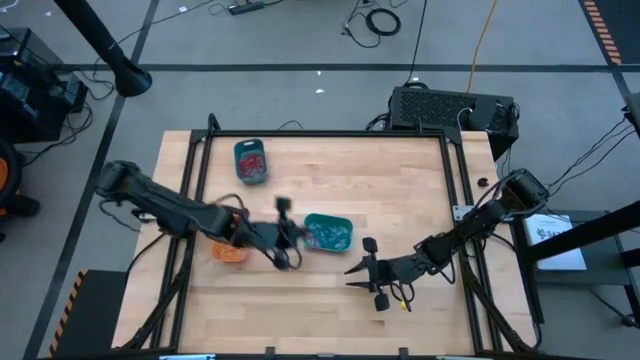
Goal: Sort rubber bands into baskets
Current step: Put the red rubber band into the blue bin
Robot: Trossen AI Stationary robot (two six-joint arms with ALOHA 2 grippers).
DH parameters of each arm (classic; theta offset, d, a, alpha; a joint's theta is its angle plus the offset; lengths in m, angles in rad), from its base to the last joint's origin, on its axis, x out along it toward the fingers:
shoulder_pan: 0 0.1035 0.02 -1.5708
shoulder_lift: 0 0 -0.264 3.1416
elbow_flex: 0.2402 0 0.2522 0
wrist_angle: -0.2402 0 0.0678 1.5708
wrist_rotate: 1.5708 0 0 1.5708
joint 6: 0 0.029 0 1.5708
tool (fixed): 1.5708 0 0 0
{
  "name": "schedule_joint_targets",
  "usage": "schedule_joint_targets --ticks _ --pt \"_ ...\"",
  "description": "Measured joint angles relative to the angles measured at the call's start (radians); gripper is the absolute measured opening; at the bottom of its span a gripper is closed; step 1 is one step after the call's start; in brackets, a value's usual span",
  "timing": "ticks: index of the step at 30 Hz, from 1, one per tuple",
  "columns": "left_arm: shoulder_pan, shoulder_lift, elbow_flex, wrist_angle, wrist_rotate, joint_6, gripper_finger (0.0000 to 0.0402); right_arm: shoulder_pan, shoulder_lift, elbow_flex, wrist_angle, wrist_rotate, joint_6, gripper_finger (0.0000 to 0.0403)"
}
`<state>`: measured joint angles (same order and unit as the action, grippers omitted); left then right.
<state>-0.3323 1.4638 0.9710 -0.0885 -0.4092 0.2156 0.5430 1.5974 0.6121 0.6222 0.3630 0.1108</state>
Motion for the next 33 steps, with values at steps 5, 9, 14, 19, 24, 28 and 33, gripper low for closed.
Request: schedule_joint_targets --ticks 5,9,14,19,24,28,33 --pt "0.072 -0.181 0.000 -0.248 -0.183 0.000 0.0002 0.000 0.000 0.000 -0.007 -0.002 0.000 0.0121" --pt "0.204 -0.286 0.000 -0.454 -0.229 -0.048 0.0002 0.000 0.000 0.000 -0.006 -0.002 0.000 0.0121" --pt "0.427 -0.349 -0.024 -0.625 -0.234 -0.148 0.0002 0.000 0.000 0.000 -0.005 -0.002 0.000 0.0121" --pt "0.615 -0.349 -0.072 -0.640 -0.151 -0.211 0.0002 0.000 0.000 0.000 -0.006 -0.002 0.000 0.0121" --pt "0.746 -0.316 -0.125 -0.636 -0.082 -0.268 0.0002 0.000 0.000 0.000 -0.007 -0.002 0.000 0.0121" --pt "0.815 -0.285 -0.154 -0.621 -0.059 -0.281 0.0002 0.000 0.000 0.000 -0.007 -0.002 0.000 0.0121" --pt "0.872 -0.243 -0.193 -0.538 -0.041 -0.276 0.0001 0.000 0.000 0.000 -0.011 -0.002 0.000 0.0121"
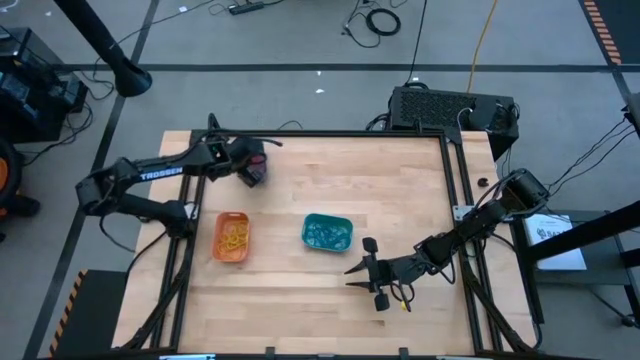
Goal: Sort rubber bands into baskets
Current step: Put the red rubber band into the blue bin, then return to Home Position
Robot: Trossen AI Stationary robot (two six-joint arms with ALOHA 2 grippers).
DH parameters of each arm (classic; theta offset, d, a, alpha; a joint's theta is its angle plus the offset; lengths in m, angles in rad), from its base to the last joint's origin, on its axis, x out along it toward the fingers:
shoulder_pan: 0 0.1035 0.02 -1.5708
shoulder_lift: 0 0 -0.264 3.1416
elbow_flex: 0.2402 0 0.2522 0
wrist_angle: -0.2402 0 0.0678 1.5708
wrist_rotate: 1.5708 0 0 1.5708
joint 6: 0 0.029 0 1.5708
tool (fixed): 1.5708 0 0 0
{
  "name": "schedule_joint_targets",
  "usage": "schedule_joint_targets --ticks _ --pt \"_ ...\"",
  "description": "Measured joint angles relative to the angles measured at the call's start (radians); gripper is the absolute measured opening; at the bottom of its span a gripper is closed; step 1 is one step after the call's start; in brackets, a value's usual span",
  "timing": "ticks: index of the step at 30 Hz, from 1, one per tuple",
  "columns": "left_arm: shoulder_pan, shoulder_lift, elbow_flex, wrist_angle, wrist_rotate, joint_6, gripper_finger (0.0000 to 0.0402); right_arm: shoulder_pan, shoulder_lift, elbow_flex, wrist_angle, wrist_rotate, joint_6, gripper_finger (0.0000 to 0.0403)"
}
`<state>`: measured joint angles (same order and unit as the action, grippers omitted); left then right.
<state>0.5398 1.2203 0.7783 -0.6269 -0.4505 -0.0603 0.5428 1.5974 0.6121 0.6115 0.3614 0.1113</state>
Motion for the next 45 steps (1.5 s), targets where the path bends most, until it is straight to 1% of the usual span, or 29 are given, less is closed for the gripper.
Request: schedule_joint_targets --ticks 7,13,21,24,32,34,36,40,45 --pt "0.065 0.103 -0.003 0.086 0.008 0.018 0.0004 0.000 0.000 0.000 0.000 0.000 0.000 0.0121" --pt "0.118 0.189 -0.003 0.111 0.006 0.040 0.0014 0.000 0.000 0.000 0.000 0.000 0.000 0.0121" --pt "0.134 0.246 -0.003 0.127 0.000 0.050 0.0021 0.000 0.000 0.000 -0.002 0.000 0.000 0.0121" --pt "0.134 0.245 -0.003 0.128 -0.001 0.063 0.0042 0.000 0.000 0.000 -0.003 0.000 0.000 0.0121" --pt "0.125 0.239 -0.002 0.124 -0.003 0.069 0.0130 0.000 0.000 0.000 -0.003 0.000 0.000 0.0121" --pt "0.126 0.239 0.007 0.086 -0.002 0.061 0.0145 0.000 0.000 0.000 -0.003 0.000 0.000 0.0121" --pt "0.126 0.239 0.036 0.022 0.003 0.023 0.0152 0.000 0.000 0.000 -0.003 0.000 0.000 0.0121" --pt "0.119 0.239 0.111 -0.118 0.029 -0.010 0.0155 -0.001 0.000 0.000 -0.003 0.002 0.000 0.0121" --pt "0.097 0.217 0.187 -0.233 0.031 -0.012 0.0155 -0.002 0.000 0.000 -0.003 0.004 0.000 0.0121"
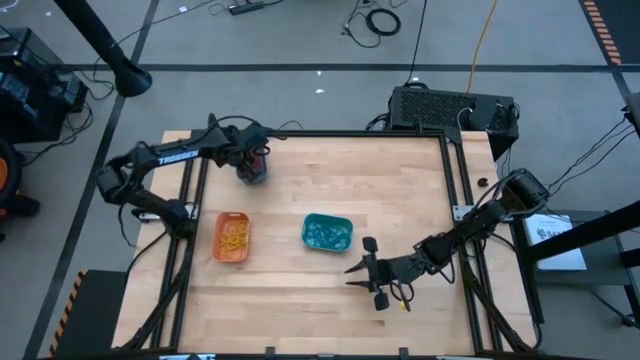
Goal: Sort rubber bands into baskets
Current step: Return to Home Position
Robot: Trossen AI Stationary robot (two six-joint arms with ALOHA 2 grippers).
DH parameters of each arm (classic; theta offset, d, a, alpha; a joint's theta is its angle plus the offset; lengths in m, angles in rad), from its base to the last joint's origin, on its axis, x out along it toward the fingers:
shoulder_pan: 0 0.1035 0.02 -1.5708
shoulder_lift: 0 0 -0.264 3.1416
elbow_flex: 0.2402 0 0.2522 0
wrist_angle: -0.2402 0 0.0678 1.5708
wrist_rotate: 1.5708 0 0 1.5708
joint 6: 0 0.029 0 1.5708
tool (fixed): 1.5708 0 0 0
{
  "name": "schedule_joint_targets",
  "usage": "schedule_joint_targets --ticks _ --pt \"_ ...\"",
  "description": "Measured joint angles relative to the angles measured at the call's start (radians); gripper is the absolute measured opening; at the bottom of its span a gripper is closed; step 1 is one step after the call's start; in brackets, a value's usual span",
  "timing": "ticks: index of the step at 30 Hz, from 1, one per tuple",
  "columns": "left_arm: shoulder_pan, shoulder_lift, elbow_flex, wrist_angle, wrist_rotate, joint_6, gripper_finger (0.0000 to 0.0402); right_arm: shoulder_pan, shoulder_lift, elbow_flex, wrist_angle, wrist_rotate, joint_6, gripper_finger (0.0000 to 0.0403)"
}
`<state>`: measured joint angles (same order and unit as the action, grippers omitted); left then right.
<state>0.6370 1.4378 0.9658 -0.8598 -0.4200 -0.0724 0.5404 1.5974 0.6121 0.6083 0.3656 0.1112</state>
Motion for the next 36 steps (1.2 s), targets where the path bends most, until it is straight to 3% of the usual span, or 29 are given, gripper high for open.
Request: schedule_joint_targets --ticks 5,11,20,29,36 --pt "-0.056 -0.102 0.026 -0.055 0.002 -0.025 0.0155 -0.006 0.000 0.000 0.002 0.000 0.000 0.0121" --pt "-0.232 -0.319 0.007 -0.022 0.065 -0.108 0.0155 -0.039 0.000 0.000 0.061 0.005 -0.006 0.0121" --pt "-0.566 -0.536 -0.246 0.288 0.070 -0.214 0.0155 -0.154 -0.019 0.010 0.133 0.028 0.010 0.0121" --pt "-0.849 -0.570 -0.465 0.750 0.019 -0.199 0.0155 -0.181 -0.227 0.045 -0.173 0.022 0.035 0.0121" --pt "-0.958 -0.575 -0.531 0.990 -0.092 -0.072 0.0155 -0.181 -0.435 0.046 -0.427 0.022 0.042 0.0121"
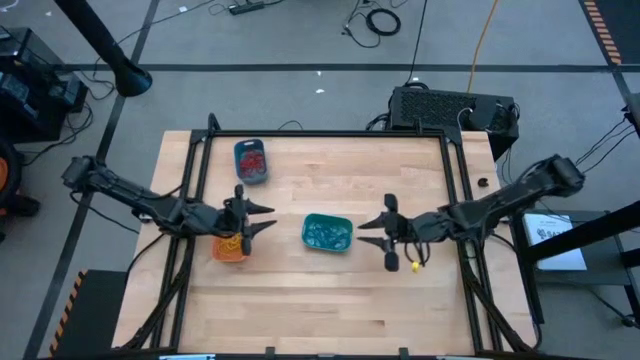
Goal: Sort rubber bands into baskets
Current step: Return to Home Position
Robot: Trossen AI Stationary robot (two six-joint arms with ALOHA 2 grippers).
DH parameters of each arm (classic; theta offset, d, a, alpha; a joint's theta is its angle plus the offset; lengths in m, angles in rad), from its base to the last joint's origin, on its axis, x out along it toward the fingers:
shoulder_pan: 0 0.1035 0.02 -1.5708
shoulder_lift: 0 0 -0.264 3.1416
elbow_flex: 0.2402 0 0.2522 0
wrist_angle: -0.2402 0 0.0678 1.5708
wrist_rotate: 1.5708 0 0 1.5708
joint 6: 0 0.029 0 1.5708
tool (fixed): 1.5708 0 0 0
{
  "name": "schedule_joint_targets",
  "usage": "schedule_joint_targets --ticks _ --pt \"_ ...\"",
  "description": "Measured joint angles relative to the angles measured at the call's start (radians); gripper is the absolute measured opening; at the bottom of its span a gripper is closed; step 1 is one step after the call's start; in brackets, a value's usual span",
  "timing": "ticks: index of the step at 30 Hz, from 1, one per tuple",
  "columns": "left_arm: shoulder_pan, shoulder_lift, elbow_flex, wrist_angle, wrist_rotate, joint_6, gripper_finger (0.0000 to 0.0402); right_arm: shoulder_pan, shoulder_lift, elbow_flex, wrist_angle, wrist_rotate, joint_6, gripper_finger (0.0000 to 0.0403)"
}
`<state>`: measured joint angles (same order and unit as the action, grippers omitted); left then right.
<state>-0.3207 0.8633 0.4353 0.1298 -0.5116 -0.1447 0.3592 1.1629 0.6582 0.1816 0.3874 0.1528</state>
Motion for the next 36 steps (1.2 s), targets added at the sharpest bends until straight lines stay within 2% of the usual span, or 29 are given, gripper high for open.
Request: schedule_joint_targets --ticks 3,6,12,16,19,22,24,28,31,36 --pt "-0.033 -0.017 -0.033 0.098 0.000 0.049 0.0155 0.000 -0.077 0.000 -0.104 0.000 0.000 0.0121" --pt "-0.048 -0.057 -0.057 0.106 -0.013 0.078 0.0155 -0.005 -0.145 -0.001 -0.185 0.003 0.000 0.0121" --pt "-0.046 -0.210 -0.173 0.156 -0.049 0.080 0.0155 -0.033 -0.277 -0.107 -0.205 0.000 0.020 0.0121" --pt "-0.039 -0.363 -0.228 0.098 -0.060 0.099 0.0155 -0.069 -0.400 -0.219 -0.203 0.004 0.067 0.0108" --pt "-0.011 -0.491 -0.246 0.006 -0.100 0.091 0.0155 -0.106 -0.514 -0.321 -0.181 0.001 0.099 0.0076" --pt "0.035 -0.601 -0.252 -0.046 -0.103 0.097 0.0155 -0.152 -0.637 -0.420 -0.127 -0.087 0.113 0.0025" --pt "0.071 -0.664 -0.253 -0.089 -0.098 0.109 0.0155 -0.184 -0.713 -0.462 -0.120 -0.148 0.128 0.0007" --pt "0.139 -0.754 -0.253 -0.200 -0.081 0.109 0.0153 -0.233 -0.834 -0.533 -0.124 -0.200 0.161 0.0002" --pt "0.181 -0.786 -0.253 -0.277 -0.008 0.084 0.0152 -0.250 -0.891 -0.590 -0.118 -0.237 0.172 0.0001" --pt "0.236 -0.788 -0.267 -0.244 0.066 0.052 0.0152 -0.263 -0.944 -0.645 -0.129 -0.303 0.157 0.0001"
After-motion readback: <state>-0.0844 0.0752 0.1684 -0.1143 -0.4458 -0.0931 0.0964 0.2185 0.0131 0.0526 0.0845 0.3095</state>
